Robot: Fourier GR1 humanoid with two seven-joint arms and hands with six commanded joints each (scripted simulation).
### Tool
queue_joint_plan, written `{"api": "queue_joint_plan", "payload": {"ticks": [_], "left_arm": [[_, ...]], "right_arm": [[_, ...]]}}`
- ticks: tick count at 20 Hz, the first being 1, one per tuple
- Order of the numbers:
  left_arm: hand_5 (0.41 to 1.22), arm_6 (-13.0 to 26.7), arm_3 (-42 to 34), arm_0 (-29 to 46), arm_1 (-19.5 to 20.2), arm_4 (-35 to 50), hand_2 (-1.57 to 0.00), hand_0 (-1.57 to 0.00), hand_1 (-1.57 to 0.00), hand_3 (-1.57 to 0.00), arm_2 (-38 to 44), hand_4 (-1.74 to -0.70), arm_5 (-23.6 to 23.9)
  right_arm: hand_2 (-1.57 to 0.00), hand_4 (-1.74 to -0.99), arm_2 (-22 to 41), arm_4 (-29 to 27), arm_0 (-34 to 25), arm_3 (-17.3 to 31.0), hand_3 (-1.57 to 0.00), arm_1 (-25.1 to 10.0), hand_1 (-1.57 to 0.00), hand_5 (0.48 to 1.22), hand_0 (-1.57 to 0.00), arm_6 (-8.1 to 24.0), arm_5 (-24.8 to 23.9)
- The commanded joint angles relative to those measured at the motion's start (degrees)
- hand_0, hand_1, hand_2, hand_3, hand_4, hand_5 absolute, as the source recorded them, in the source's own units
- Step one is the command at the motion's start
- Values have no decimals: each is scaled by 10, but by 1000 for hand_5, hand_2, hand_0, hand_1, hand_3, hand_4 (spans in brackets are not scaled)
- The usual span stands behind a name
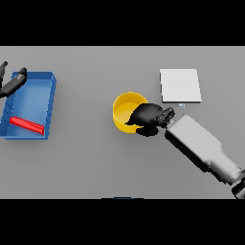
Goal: Pick up the red beaker and tilt it to pour out 1 green nut into yellow bowl. Pick up the yellow bowl and place it on the metallic measuring scale.
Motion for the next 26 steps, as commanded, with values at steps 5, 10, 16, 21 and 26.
{"api": "queue_joint_plan", "payload": {"ticks": [5, 10, 16, 21, 26], "left_arm": [[695, 8, 6, -3, 0, -5, 1, 1, 1, 1, -5, -722, -3], [694, 9, 10, -5, -2, -1, 1, 1, 1, 1, -4, -716, -10], [693, 16, -2, 0, 3, 0, 1, 1, 1, 1, -6, -724, -7], [686, 14, 2, -1, -2, -3, 1, 1, 1, 1, -8, -714, -7], [698, 27, -13, -6, 6, -4, 1, 1, 1, 1, -8, -723, -1]], "right_arm": [[-1240, -1689, 5, 0, 3, -11, -1183, -10, -1424, 1184, -1433, -1, -11], [-1319, -1724, -11, -11, 1, -13, -1311, -11, -1523, 1209, -1526, 0, -19], [-1414, -1737, -52, -43, -1, -76, -1252, -43, -1558, 1218, -1559, 22, 27], [-1478, -1740, -88, -45, -1, -108, -1170, -66, -1567, 1220, -1567, 56, 25], [-1513, -1741, -105, -41, -8, -116, -1155, -73, -1570, 1220, -1565, 71, 24]]}}
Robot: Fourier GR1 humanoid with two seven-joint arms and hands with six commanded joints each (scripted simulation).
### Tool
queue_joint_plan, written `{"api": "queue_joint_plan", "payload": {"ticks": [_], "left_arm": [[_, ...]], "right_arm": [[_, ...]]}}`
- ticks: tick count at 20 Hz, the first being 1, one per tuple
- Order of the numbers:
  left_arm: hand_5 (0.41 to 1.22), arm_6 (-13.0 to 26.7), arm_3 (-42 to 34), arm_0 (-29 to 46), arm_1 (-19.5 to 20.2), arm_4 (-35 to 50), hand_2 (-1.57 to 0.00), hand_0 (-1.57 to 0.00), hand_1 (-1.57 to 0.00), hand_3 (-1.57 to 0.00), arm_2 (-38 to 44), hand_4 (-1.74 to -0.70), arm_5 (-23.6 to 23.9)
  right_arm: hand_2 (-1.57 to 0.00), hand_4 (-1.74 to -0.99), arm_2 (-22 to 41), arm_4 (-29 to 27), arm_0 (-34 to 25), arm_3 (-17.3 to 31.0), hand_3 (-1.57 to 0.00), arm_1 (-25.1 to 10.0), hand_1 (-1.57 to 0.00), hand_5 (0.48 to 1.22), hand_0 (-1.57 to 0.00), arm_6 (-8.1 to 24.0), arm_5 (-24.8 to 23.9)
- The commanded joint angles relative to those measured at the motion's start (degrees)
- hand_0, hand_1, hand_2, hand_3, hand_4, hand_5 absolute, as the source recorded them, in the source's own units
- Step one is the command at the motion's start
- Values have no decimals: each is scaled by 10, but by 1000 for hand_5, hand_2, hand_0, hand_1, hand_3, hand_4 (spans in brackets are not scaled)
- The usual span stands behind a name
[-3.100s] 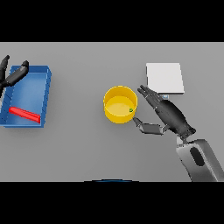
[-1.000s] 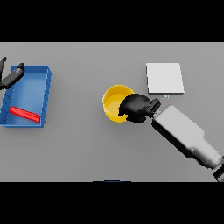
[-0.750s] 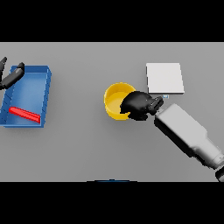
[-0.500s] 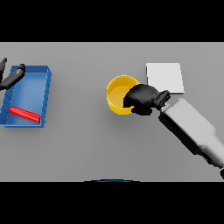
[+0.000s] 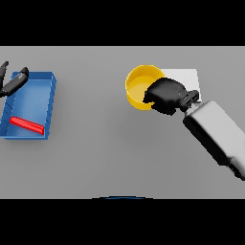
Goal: Pick up the red beaker and tilt it to pour out 1 green nut into yellow bowl. Pick up the yellow bowl and place it on the metallic measuring scale.
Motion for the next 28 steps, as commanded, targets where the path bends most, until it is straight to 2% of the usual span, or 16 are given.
{"api": "queue_joint_plan", "payload": {"ticks": [1, 3, 6, 10, 11, 12, 15, 17, 18, 19, 21, 24, 25, 26, 27, 28], "left_arm": [[704, -9, 3, 5, 0, 1, 1, 1, 1, 1, 2, -725, -1], [715, -10, -2, 8, 4, 4, 1, 1, 1, 1, 4, -729, -3], [720, 14, -3, 1, 2, 1, 1, 1, 1, 1, 0, -729, 3], [734, 6, 1, 7, 5, 7, 1, 1, 1, 1, 6, -739, -3], [738, 10, -2, 6, 5, 6, 1, 1, 1, 1, 4, -737, 0], [735, 18, -7, 3, 5, 6, 1, 1, 1, 1, 2, -732, -1], [725, 22, -11, 5, 9, 2, 1, 1, 1, 1, -2, -719, 1], [717, 14, -8, 13, 8, 2, 1, 1, 1, 1, 0, -722, 4], [714, 15, -22, 15, 11, 3, 1, 1, 1, 1, 0, -724, 7], [713, 24, -23, 13, 12, 4, 1, 1, 1, 1, -1, -726, 8], [710, 23, -24, 16, 15, 2, 1, 1, 1, 1, -1, -726, 10], [714, 22, -15, 12, 9, 4, 1, 1, 1, 1, 0, -729, 5], [713, 20, -13, 15, 10, 4, 1, 1, 1, 1, 0, -729, 5], [710, 21, -11, 12, 8, 1, 1, 1, 1, 1, -2, -727, 6], [712, 25, -18, 11, 10, 0, 1, 1, 1, 1, -3, -727, 7], [713, 22, -12, 10, 9, 2, 1, 1, 1, 1, -1, -728, 4]], "right_arm": [[-1516, -1741, -6, 1, 0, 2, -1149, -8, -1570, 1220, -1566, -4, -5], [-1536, -1741, -19, 3, 6, 12, -1153, -21, -1570, 1221, -1568, -10, -22], [-1530, -1741, -37, 7, -3, 62, -1151, -22, -1571, 1221, -1569, -6, -45], [-1546, -1741, -51, 19, -17, 121, -1146, -27, -1571, 1221, -1570, -21, -90], [-1549, -1741, -57, 19, -18, 145, -1147, -32, -1571, 1221, -1570, -38, -100], [-1542, -1741, -61, 26, -28, 173, -1150, -26, -1571, 1221, -1571, -24, -112], [-1500, -1741, -70, 28, -41, 227, -1169, -16, -1571, 1221, -1571, -33, -134], [-1474, -1741, -78, 30, -43, 264, -1235, -16, -1571, 1221, -1571, -45, -152], [-1464, -1741, -81, 30, -45, 279, -1268, -12, -1571, 1221, -1571, -36, -152], [-1451, -1741, -86, 27, -45, 291, -1295, -16, -1571, 1221, -1571, -51, -156], [-1428, -1741, -91, 26, -49, 316, -1331, -8, -1571, 1221, -1571, -46, -158], [-1393, -1741, -97, 17, -53, 337, -1407, 3, -1571, 1221, -1548, -58, -155], [-1382, -1741, -101, 16, -60, 353, -1440, 6, -1571, 1221, -1528, -58, -156], [-1369, -1741, -103, 14, -59, 355, -1466, 8, -1571, 1221, -1469, -47, -152], [-1363, -1741, -102, 13, -58, 352, -1487, 7, -1571, 1221, -1417, -50, -146], [-1375, -1741, -104, 14, -60, 360, -1427, 8, -1571, 1221, -1402, -53, -148]]}}
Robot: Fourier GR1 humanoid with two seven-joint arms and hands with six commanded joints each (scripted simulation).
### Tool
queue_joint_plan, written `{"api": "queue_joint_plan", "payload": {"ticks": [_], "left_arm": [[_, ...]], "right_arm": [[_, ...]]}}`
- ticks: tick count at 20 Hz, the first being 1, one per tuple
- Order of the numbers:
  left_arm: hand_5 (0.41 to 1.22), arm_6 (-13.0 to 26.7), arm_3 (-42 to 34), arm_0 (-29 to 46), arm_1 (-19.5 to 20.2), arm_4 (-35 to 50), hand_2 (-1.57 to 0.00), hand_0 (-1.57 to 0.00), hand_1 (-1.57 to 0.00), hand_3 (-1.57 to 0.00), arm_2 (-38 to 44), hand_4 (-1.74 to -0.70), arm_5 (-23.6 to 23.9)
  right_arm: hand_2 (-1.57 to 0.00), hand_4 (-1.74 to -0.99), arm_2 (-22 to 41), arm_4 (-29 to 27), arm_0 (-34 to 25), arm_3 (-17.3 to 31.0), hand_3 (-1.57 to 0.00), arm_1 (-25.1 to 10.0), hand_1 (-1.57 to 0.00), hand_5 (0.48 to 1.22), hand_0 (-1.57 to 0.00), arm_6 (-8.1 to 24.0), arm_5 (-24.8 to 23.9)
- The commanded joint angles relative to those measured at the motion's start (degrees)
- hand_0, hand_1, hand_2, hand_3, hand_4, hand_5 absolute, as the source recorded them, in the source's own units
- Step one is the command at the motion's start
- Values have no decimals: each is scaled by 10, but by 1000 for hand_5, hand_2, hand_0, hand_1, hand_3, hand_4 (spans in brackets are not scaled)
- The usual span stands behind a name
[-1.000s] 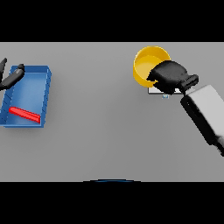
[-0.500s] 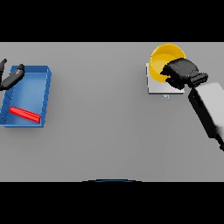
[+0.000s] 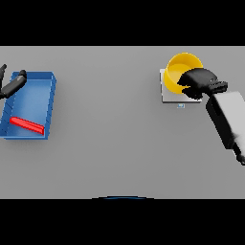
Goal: Pick up the red beaker and tilt it to pour out 1 green nut into yellow bowl. Pick up the yellow bowl and place it on the metallic measuring scale.
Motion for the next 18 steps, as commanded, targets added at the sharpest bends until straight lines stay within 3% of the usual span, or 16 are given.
{"api": "queue_joint_plan", "payload": {"ticks": [1, 2, 3, 5, 8, 12, 18], "left_arm": [[715, 1, 6, -1, -2, 1, 1, 1, 1, 1, 1, -727, -3], [717, 1, 7, -4, -4, -1, 1, 1, 1, 1, -1, -729, -3], [720, 3, 9, -6, -8, 0, 1, 1, 1, 1, -2, -730, -4], [728, 0, 6, -6, -4, -2, 1, 1, 1, 1, -1, -733, -3], [717, -3, 8, -4, -4, 3, 1, 1, 1, 1, 2, -727, -6], [703, -4, 10, -3, -7, 0, 1, 1, 1, 1, -1, -722, -7], [693, -1, 11, -8, -6, -1, 1, 1, 1, 1, -1, -720, -9]], "right_arm": [[-1385, -1741, 1, 1, -1, 0, -1363, -2, -1571, 1221, -1397, 2, 7], [-1423, -1741, -2, -2, -1, 0, -1198, -3, -1459, 1221, -1332, -1, 9], [-1330, -1701, -6, -4, -4, 7, -1057, -3, -1322, 1221, -1128, -12, 10], [-1042, -1619, -10, -10, 1, 2, -833, 0, -980, 1072, -721, -1, 19], [-693, -1539, -6, -5, 0, 9, -613, 0, -582, 933, -369, 11, 26], [-375, -1469, 7, 6, -4, 3, -449, -10, -243, 842, -150, -11, 30], [-103, -1410, 5, 2, 5, 3, -272, -7, -63, 759, -39, 12, 48]]}}
